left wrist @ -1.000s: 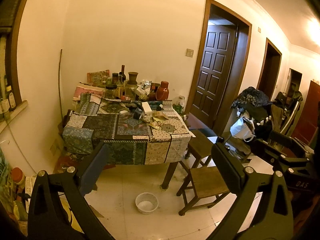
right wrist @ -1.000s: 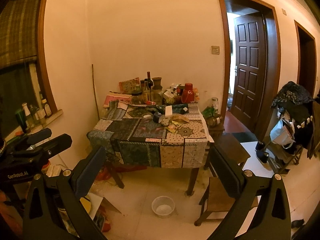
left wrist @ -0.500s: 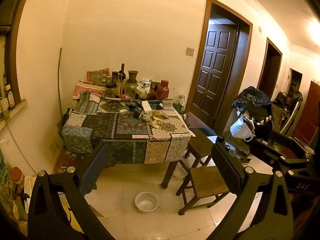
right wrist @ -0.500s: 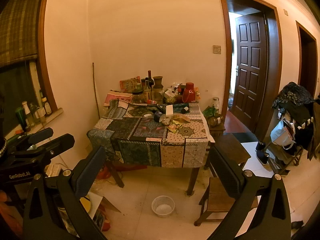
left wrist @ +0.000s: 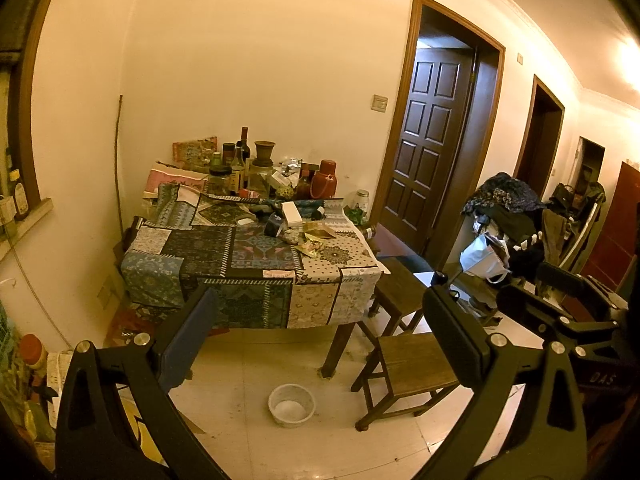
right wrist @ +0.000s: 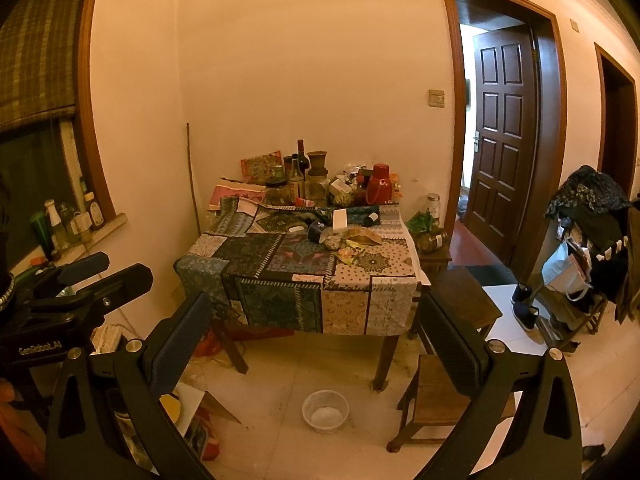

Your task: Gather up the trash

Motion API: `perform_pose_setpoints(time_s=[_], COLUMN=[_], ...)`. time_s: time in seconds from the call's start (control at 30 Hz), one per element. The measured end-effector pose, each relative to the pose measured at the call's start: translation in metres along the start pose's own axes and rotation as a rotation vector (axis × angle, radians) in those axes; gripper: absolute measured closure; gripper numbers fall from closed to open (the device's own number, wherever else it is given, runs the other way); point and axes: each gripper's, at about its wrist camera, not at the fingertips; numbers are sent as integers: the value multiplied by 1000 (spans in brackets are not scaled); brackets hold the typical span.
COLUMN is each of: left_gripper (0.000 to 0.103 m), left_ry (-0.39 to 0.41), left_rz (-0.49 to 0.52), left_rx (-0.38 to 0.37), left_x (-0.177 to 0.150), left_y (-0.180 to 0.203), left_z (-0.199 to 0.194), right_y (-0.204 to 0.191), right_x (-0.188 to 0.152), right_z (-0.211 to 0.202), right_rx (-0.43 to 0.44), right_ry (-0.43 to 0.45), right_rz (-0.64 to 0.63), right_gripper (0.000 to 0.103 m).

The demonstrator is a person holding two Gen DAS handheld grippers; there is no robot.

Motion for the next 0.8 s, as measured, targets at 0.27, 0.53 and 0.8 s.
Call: perform_pose_setpoints(time_s=[0.27,0.53,0.8], left_gripper=[1,1,1], left_ry=[1,15,39], left_rz=[1,-1,-2], left_rx=[17,34,71], left_x=[-5,5,22], left_y=[-1,17,29], left_z=[11,25,48], right_y=[11,29,51], right_x=[3,5,20], right_z=[4,12,27], right_rx=[20,30,29], right_ry=[1,17,34], right_rz=[1,-8,-16], right_gripper=[0,0,0])
Point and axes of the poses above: each gripper's, at about its wrist camera, not at the fingertips, and z roughly the way its jaws point, y to its right, x to its top, and after that the axes turned 10 degrees about -x, right-handed
